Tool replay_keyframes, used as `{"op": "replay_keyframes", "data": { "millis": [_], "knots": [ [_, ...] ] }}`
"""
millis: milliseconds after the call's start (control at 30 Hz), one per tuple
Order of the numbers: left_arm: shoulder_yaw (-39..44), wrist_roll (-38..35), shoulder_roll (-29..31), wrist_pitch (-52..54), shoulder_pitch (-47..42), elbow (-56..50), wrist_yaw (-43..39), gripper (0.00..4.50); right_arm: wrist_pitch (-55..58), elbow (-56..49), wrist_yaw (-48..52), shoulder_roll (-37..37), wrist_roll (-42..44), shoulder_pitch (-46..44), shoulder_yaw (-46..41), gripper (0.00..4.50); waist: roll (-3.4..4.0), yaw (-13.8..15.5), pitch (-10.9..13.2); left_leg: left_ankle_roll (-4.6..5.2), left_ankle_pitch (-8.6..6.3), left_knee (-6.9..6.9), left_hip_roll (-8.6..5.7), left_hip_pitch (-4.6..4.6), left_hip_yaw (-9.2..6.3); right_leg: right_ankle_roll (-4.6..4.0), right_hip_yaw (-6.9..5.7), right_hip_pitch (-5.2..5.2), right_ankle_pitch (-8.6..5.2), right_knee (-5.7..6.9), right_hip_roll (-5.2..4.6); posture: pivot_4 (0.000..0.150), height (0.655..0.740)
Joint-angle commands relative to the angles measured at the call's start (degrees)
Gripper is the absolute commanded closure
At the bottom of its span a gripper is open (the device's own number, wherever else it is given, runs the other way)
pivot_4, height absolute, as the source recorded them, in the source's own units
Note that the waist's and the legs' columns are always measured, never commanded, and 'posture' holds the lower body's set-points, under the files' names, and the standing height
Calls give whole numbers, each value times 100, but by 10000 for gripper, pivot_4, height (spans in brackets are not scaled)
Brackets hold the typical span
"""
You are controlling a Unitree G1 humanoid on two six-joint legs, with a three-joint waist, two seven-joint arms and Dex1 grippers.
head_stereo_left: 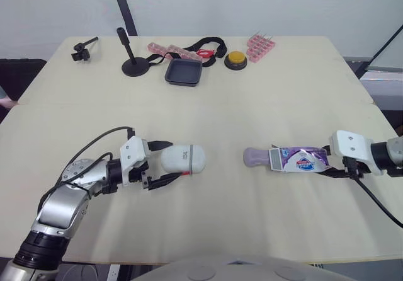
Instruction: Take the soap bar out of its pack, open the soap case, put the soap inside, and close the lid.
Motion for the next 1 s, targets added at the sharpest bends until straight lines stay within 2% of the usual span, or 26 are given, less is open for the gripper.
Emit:
{"op": "replay_keyframes", "data": {
  "millis": [33, 200, 333, 433, 633, 1000],
  "knots": [
    [66, 8, 19, -128, -4, -4, -27, 0, -157, 154, 77, -264, -19, 172, -381, 24492, 0, 18, 0, 1, 0, 0, 1, -1, 0, -2, -1, 0, -1, -1, -1, 1500, 7400],
    [68, 10, 22, -158, 18, 12, -35, 0, -173, 247, 66, -343, 21, 269, -540, 24492, 0, -3, 0, 4, 1, 0, 0, -1, 0, -18, -2, 1, -11, 1, -7, 1500, 7400],
    [105, -61, 9, -144, 3, 6, -53, 0, 139, 357, -111, -210, 432, 73, -1079, 24492, 6, -7, -3, 5, 2, 0, 0, -1, 0, -19, -3, 0, -11, 2, -8, 1500, 7400],
    [165, -204, 17, -78, -32, -59, -113, 0, 624, 485, -741, 278, 711, -421, -1209, 24492, 5, -14, -4, 8, 3, 3, 0, 0, 1, -19, -3, 1, -11, 5, -8, 1500, 7400],
    [-59, -219, -42, -351, -202, -106, -422, 0, 1536, 1453, -2426, 943, 226, -1273, -1156, 24492, 18, 48, -12, 8, 5, 14, -10, -3, 1, -19, -8, -2, -11, 14, -12, 1500, 7400],
    [-361, -447, -389, -224, -956, -20, -823, 0, 3264, 1625, -3571, 1043, -111, -1886, -906, 24492, 31, 114, -18, -29, 25, 19, -16, -6, 8, -17, -5, -2, -10, 24, -9, 1500, 7400]
  ]
}}
